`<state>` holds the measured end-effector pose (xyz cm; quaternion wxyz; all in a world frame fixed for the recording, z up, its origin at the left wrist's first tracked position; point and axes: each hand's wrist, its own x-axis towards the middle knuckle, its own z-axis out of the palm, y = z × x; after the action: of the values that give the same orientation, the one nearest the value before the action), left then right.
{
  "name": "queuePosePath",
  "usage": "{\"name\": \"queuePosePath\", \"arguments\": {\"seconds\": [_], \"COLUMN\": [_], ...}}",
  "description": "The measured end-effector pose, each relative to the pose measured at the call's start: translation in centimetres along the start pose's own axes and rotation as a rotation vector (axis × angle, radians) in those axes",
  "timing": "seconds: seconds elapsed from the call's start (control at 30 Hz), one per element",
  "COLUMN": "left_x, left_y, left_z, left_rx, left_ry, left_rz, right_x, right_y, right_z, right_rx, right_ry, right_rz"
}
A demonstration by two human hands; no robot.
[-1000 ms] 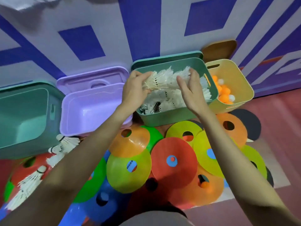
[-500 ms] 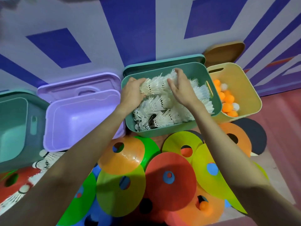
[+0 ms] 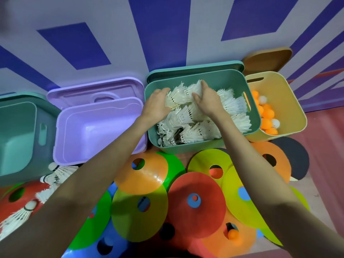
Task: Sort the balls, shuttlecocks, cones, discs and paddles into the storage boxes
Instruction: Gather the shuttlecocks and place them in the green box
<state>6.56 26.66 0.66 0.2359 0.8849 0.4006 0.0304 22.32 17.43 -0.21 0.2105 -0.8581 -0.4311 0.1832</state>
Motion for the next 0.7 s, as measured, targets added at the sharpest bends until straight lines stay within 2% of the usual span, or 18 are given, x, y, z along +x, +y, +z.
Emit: {"name": "queuePosePath", "arguments": {"seconds": [0.17,0.3,0.5,0.7], "left_x": [-1.9,-4.5,-10.9,-19.3], "left_y": [-0.3,-1.1,-4.2,-9.8], "left_z": [-1.2,-2.3,-4.0,-4.2], "left_rx": [-0.066,-0.166,-0.247,-0.297], "left_ry": [0.105,0.26,0.399,0.42], "left_rz": [0.035,0.083,0.12,0.062], "right_x": [-2.2,-6.1,-12.9,-19.0], "right_y": [-1.0,-2.5,-5.7,-9.9], "right_z": [-0.3,-0.5,1.1,4.8], "right_rx": [-0.041,-0.009,0.061,0.036], "right_ry": [0.082,0.197,0.128,0.057], "right_rz": [0.016,-0.082,-0.24,-0.375]}}
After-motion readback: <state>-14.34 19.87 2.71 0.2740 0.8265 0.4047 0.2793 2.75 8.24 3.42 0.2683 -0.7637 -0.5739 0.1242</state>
